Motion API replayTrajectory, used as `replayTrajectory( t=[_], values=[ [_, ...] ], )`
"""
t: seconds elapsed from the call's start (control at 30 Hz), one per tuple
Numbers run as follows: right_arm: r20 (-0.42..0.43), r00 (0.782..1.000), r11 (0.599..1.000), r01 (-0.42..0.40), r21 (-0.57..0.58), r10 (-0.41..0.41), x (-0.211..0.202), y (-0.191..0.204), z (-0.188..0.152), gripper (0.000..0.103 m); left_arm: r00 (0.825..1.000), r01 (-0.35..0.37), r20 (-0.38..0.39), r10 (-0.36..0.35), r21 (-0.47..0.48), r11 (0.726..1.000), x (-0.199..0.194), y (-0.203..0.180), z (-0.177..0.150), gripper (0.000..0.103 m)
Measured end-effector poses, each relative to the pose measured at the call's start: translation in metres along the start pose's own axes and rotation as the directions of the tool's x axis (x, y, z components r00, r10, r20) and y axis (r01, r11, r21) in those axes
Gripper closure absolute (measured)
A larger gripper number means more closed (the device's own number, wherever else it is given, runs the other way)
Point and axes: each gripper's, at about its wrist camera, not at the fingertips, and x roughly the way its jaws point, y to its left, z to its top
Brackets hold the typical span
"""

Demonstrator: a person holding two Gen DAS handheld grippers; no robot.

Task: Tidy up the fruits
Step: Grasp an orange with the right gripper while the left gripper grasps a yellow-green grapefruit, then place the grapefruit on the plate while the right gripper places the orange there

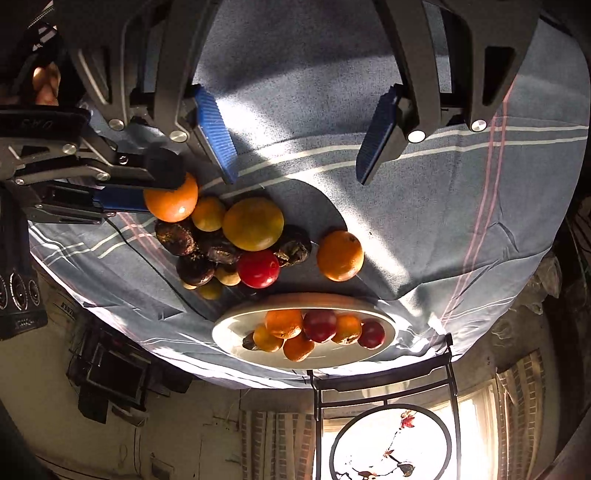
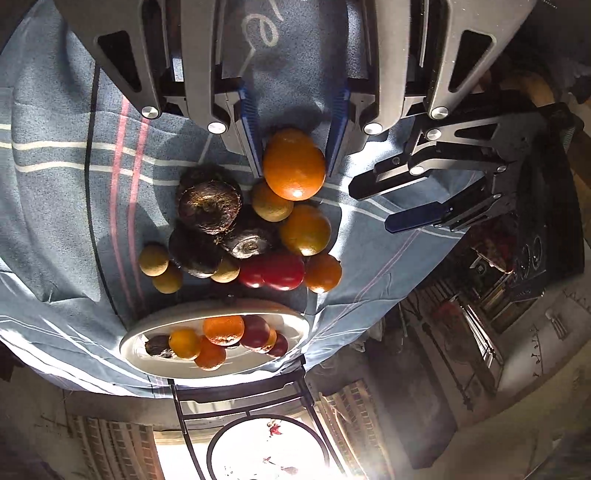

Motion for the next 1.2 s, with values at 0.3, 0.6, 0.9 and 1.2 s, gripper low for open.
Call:
replayTrajectory(
  t=[0.3,0.6,0.9,1.2],
  values=[
    [0.05,0.997,0.996,0.056,0.068,-0.06,-0.041,-0.034,-0.015,0.069,0.995,0.077,-0.06,-0.08,-0.043,0.996,0.032,-0.012,0.03,0.061],
    [0.054,0.998,0.997,0.028,0.069,-0.032,-0.041,-0.039,-0.018,0.069,0.996,0.084,-0.036,-0.087,-0.076,0.994,0.035,-0.012,0.027,0.063],
    [0.099,0.994,0.997,0.034,0.071,-0.041,-0.051,-0.045,0.005,0.069,0.992,0.11,0.082,-0.1,-0.133,0.985,0.002,-0.001,0.031,0.064],
    [0.171,0.985,0.995,0.022,0.096,-0.038,-0.037,-0.063,0.086,0.069,0.991,0.074,0.121,-0.058,-0.135,0.988,0.008,0.023,0.069,0.064]
  ],
)
